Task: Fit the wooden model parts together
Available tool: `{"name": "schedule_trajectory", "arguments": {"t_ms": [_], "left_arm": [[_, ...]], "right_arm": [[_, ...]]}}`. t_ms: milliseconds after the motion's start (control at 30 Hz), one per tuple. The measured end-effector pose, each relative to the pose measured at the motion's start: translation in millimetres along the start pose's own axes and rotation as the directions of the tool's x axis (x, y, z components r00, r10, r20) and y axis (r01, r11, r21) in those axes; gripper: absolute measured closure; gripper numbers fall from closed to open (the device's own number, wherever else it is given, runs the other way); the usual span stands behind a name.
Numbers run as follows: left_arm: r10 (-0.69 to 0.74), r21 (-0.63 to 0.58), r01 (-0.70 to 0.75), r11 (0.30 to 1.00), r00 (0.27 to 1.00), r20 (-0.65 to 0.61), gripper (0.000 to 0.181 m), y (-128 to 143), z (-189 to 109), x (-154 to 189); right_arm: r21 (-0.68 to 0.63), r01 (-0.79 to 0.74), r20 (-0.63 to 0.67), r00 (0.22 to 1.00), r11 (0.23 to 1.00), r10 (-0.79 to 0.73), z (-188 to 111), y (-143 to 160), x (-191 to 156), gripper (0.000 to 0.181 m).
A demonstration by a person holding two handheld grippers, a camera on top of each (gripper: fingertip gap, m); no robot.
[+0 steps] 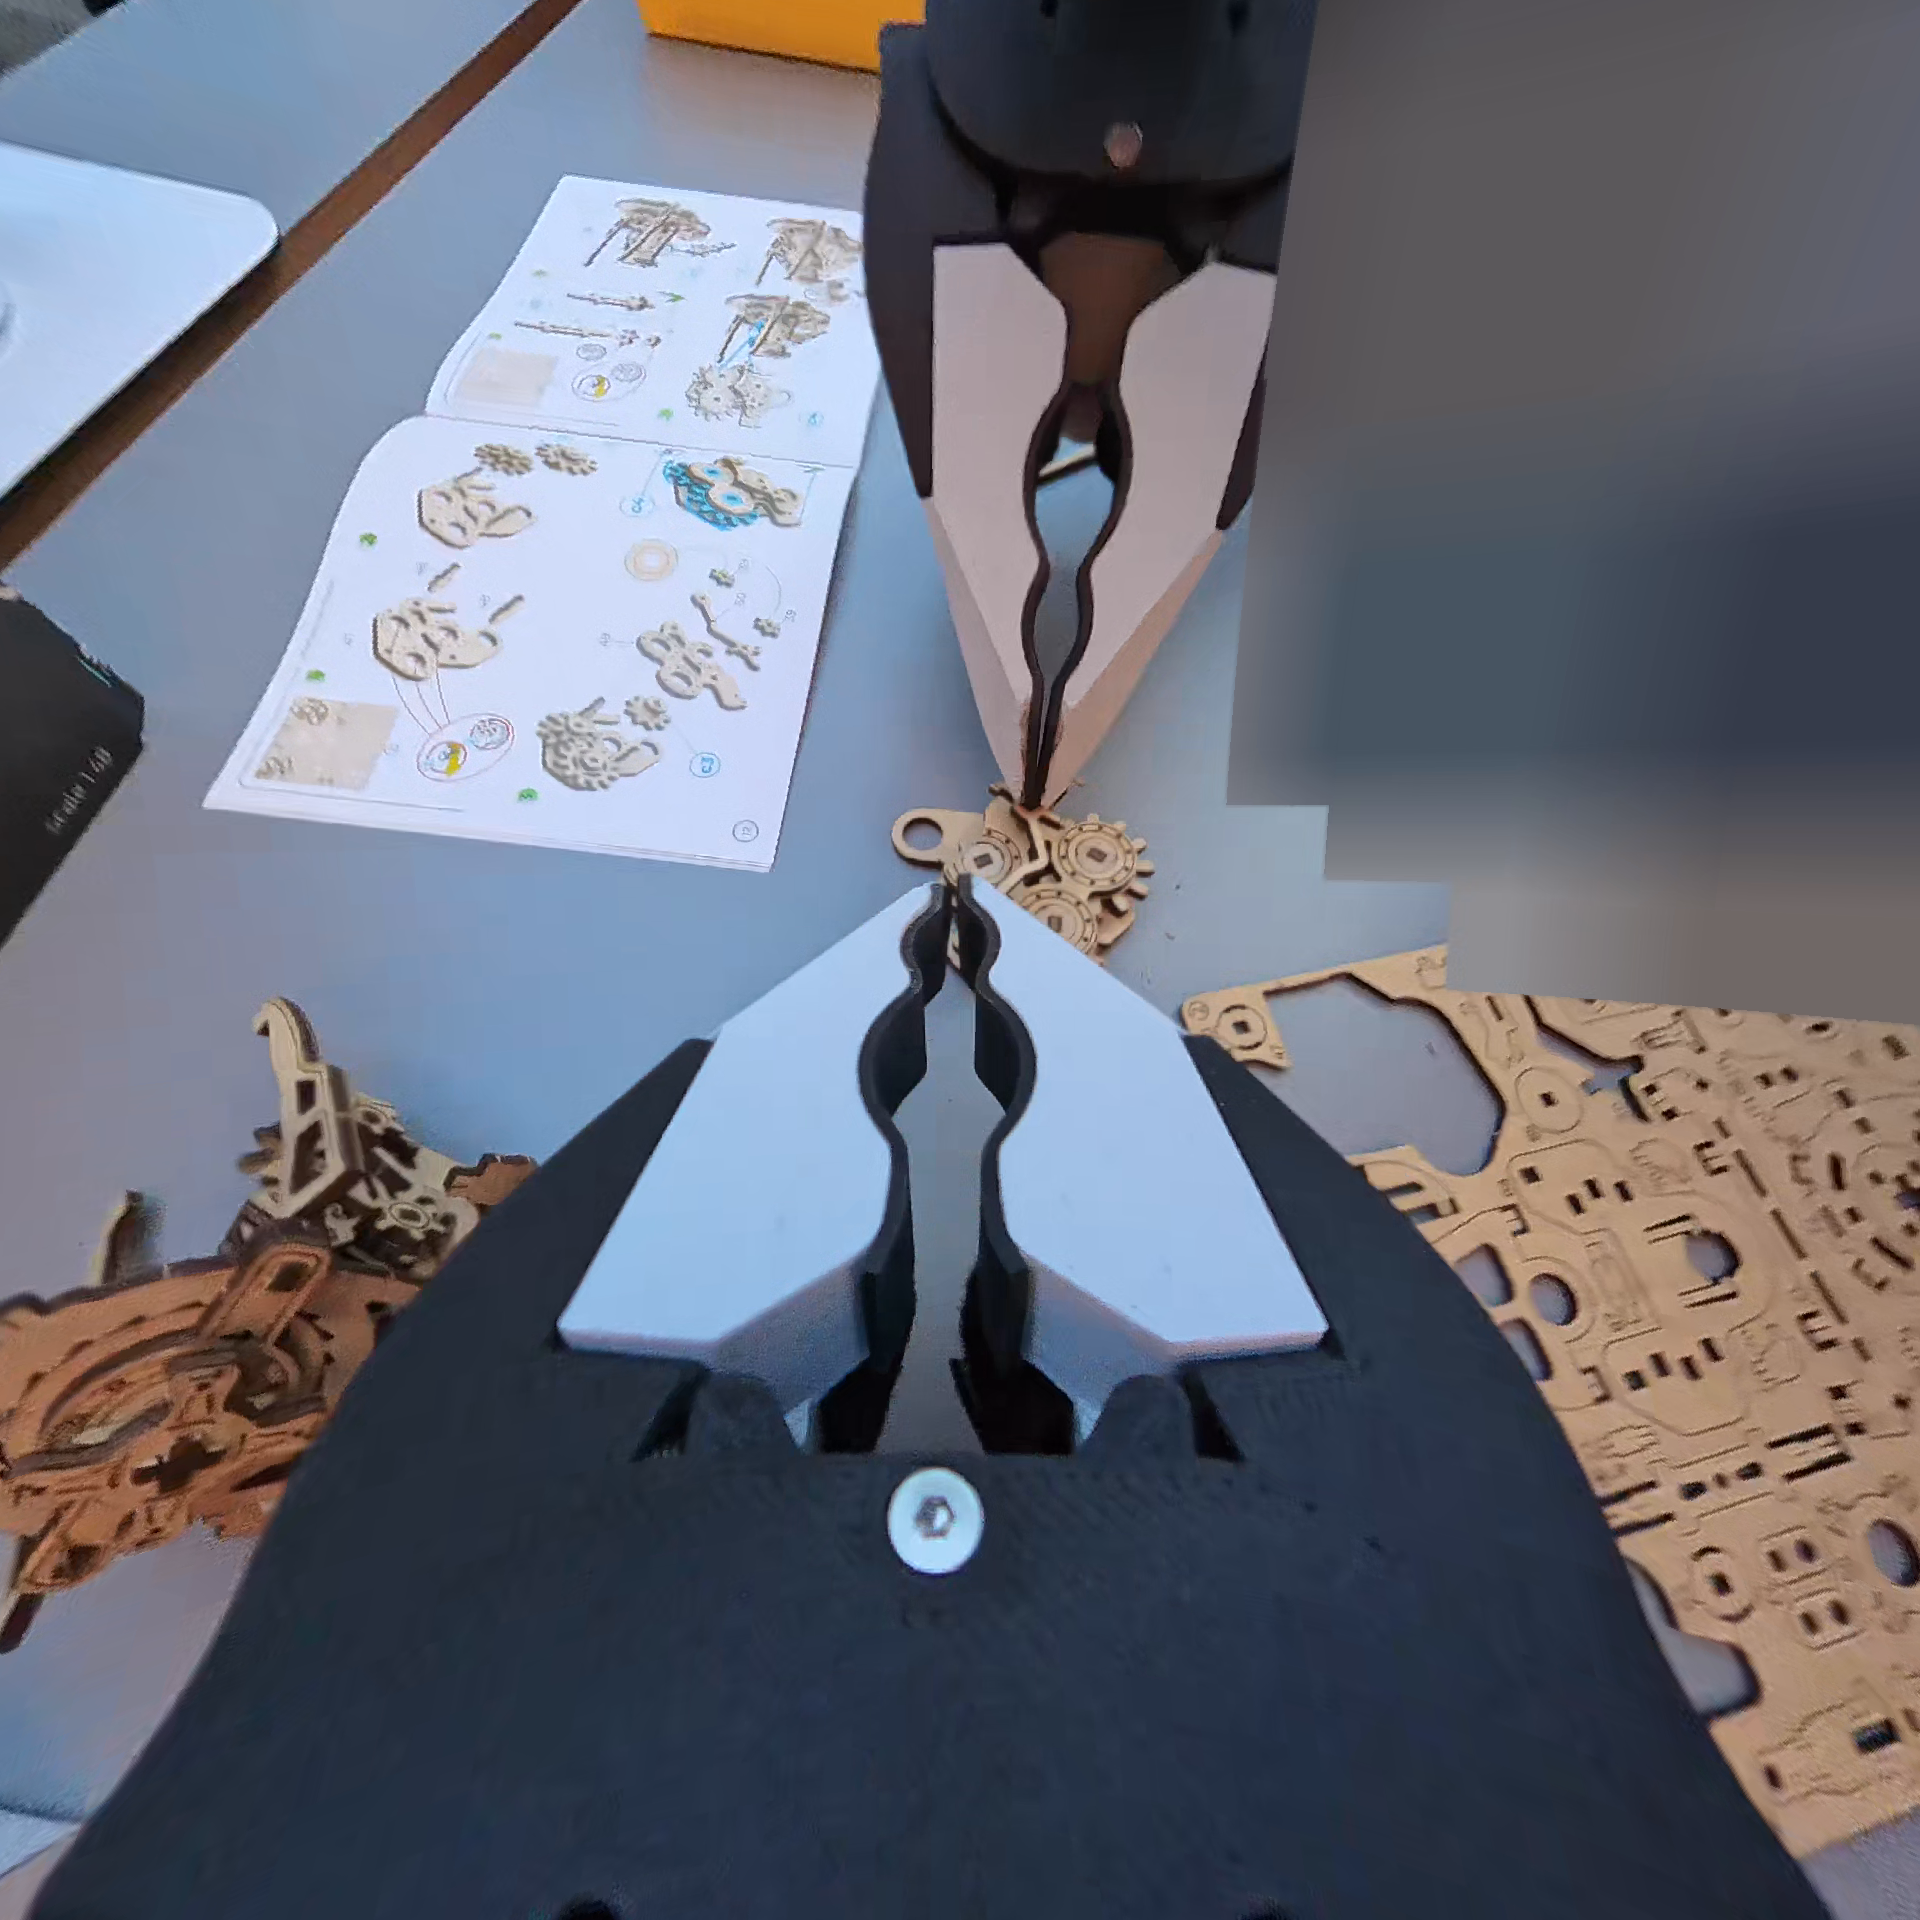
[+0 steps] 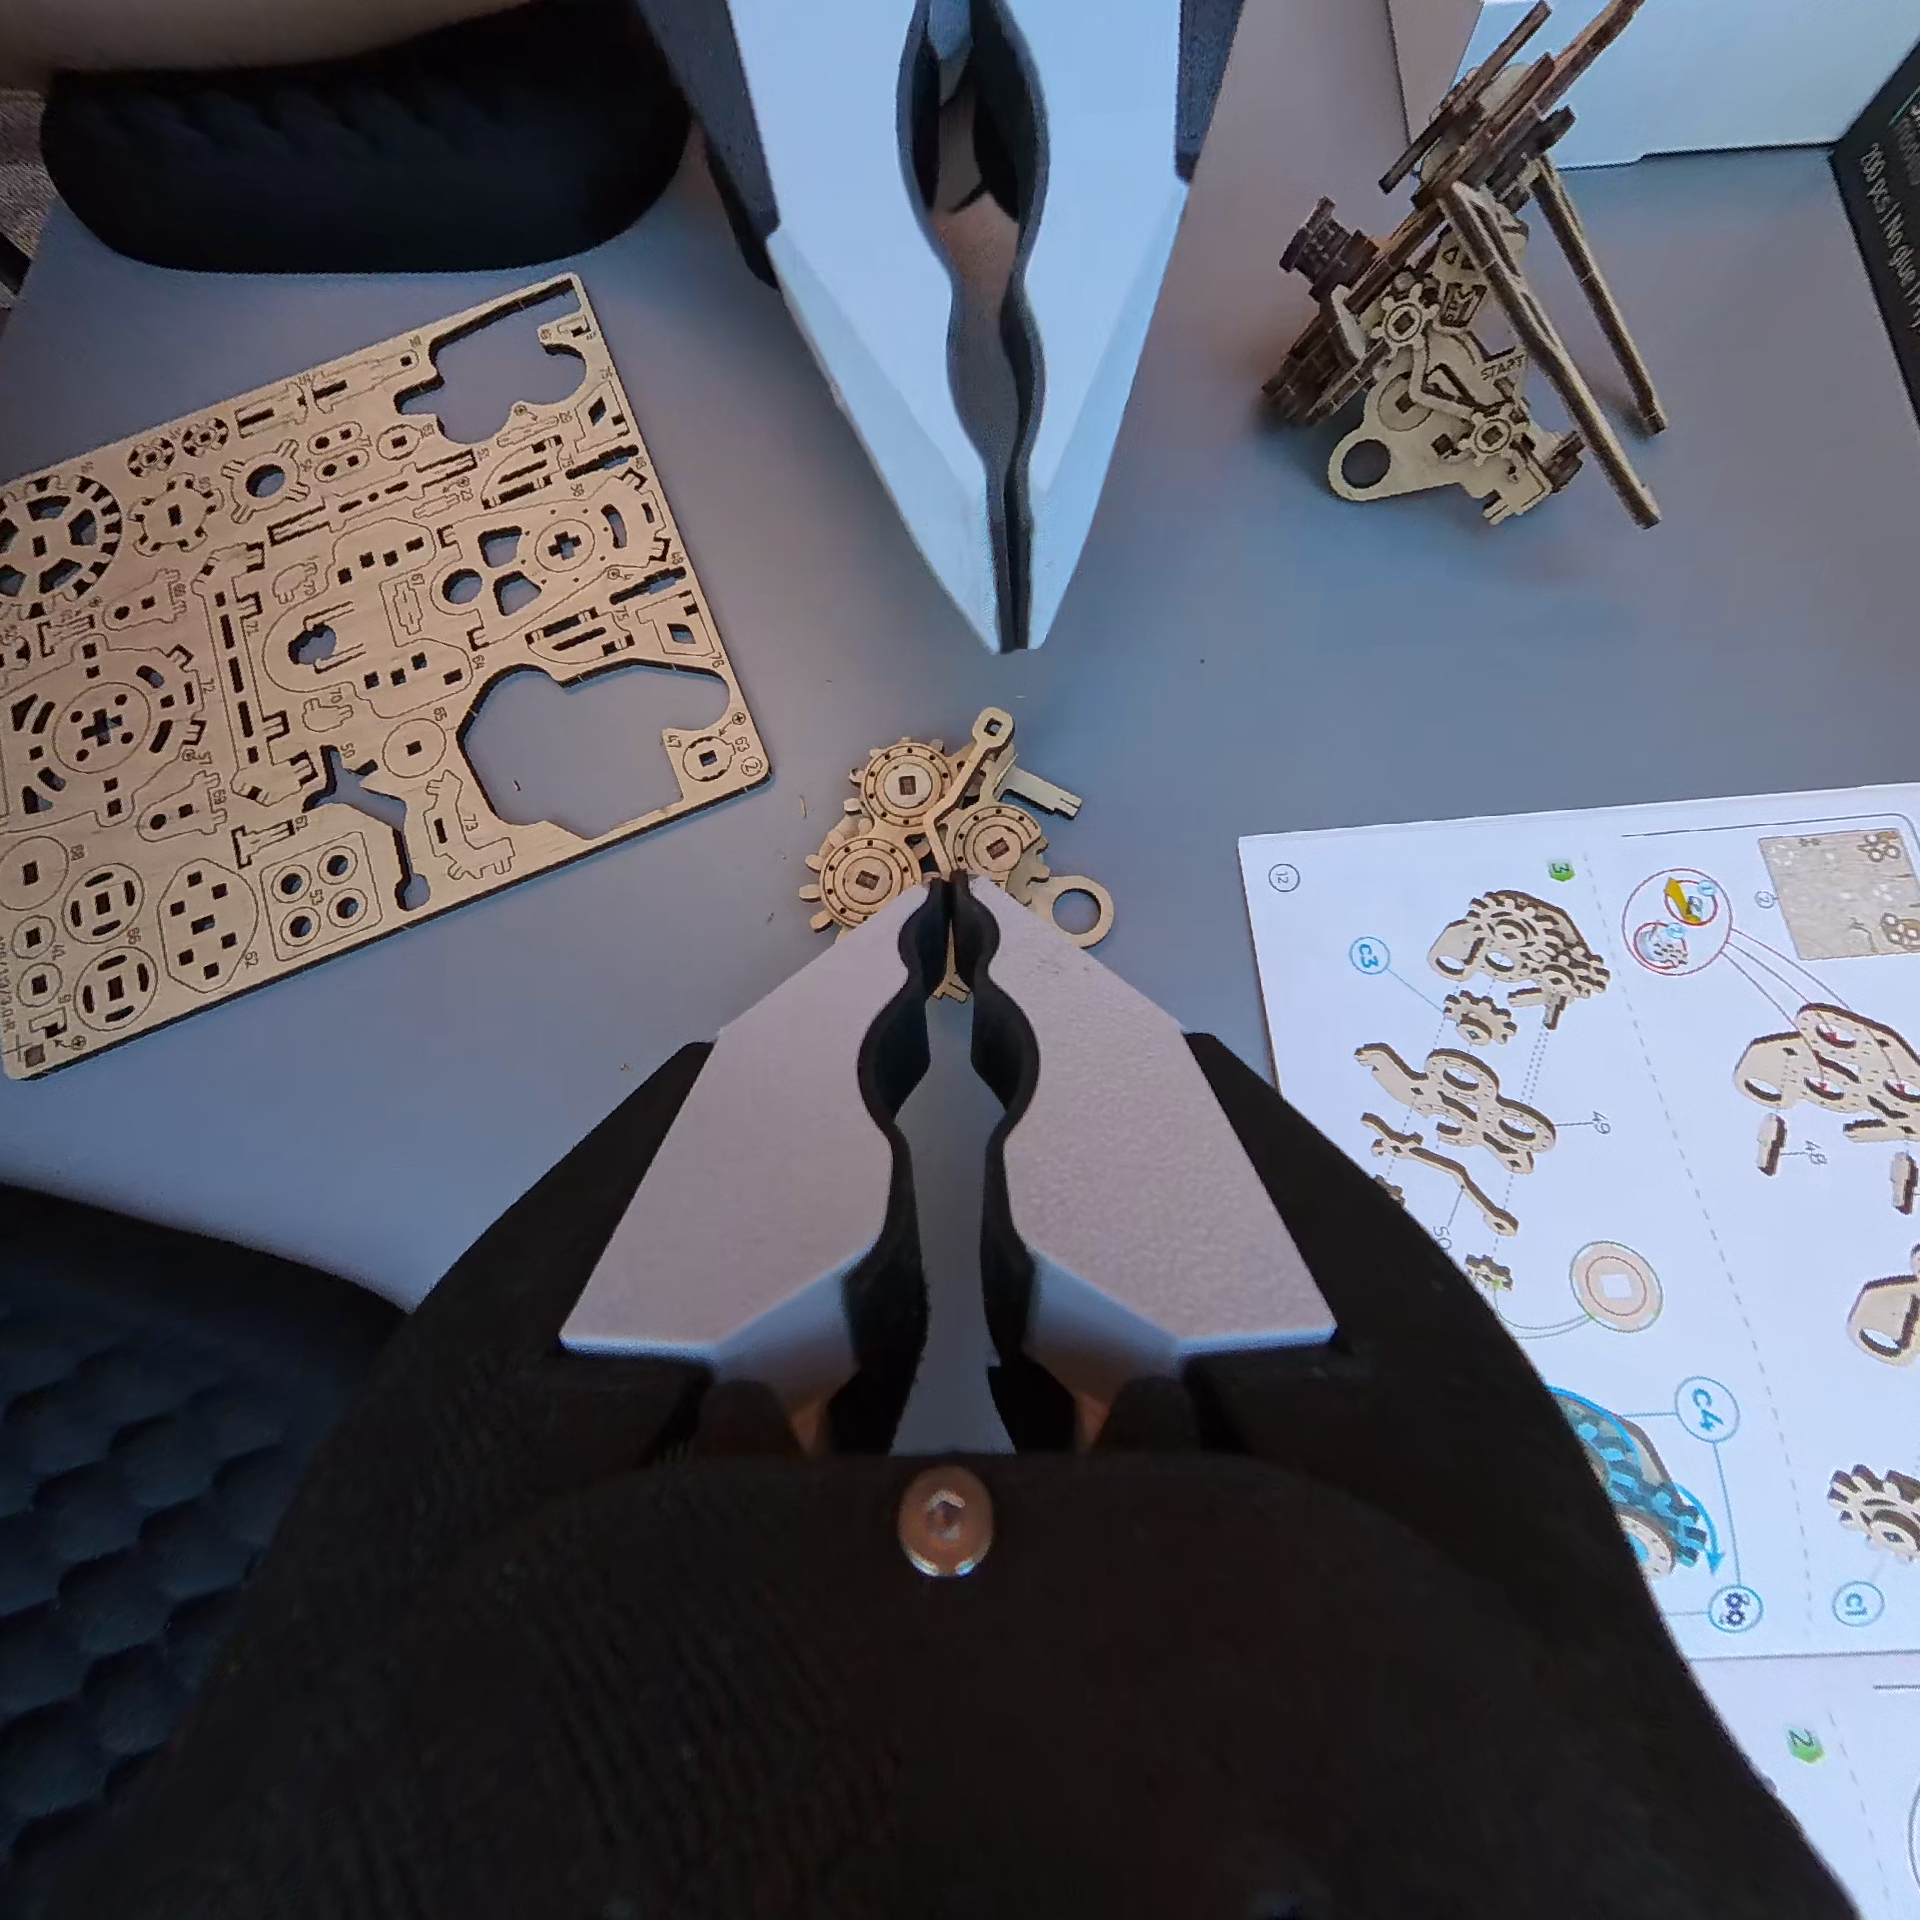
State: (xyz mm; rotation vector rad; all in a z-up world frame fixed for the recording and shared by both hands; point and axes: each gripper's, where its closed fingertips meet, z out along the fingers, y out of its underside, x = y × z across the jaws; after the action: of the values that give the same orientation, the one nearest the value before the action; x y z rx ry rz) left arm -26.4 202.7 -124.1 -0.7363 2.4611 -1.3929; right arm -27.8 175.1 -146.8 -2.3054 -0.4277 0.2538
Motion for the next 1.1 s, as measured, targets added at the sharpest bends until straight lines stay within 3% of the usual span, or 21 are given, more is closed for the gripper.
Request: {"name": "schedule_trajectory", "arguments": {"t_ms": [100,367,500,833,1100], "left_arm": [[0.104,-0.027,-0.105,0.994,0.994,-0.022,0.181,5,8,10],[0.089,-0.034,-0.091,0.995,0.995,-0.034,0.181,10,17,8],[0.105,0.002,-0.105,0.995,0.994,-0.016,0.167,3,12,5],[0.111,-0.057,-0.114,0.992,0.993,-0.050,0.176,15,16,7],[0.128,-0.096,-0.136,0.986,0.988,-0.089,0.175,18,16,35]], "right_arm": [[-0.005,0.003,0.005,1.000,1.000,-0.002,0,0,0,0.181],[-0.006,0.030,0.012,0.999,1.000,-0.030,-1,1,-1,0.181],[0.011,0.030,0.000,1.000,0.999,-0.030,-5,2,3,0.172],[0.048,-0.002,0.038,0.999,0.999,0.000,-7,2,2,0.172],[0.010,0.002,0.048,0.999,1.000,-0.002,-3,13,-7,0.173]]}}
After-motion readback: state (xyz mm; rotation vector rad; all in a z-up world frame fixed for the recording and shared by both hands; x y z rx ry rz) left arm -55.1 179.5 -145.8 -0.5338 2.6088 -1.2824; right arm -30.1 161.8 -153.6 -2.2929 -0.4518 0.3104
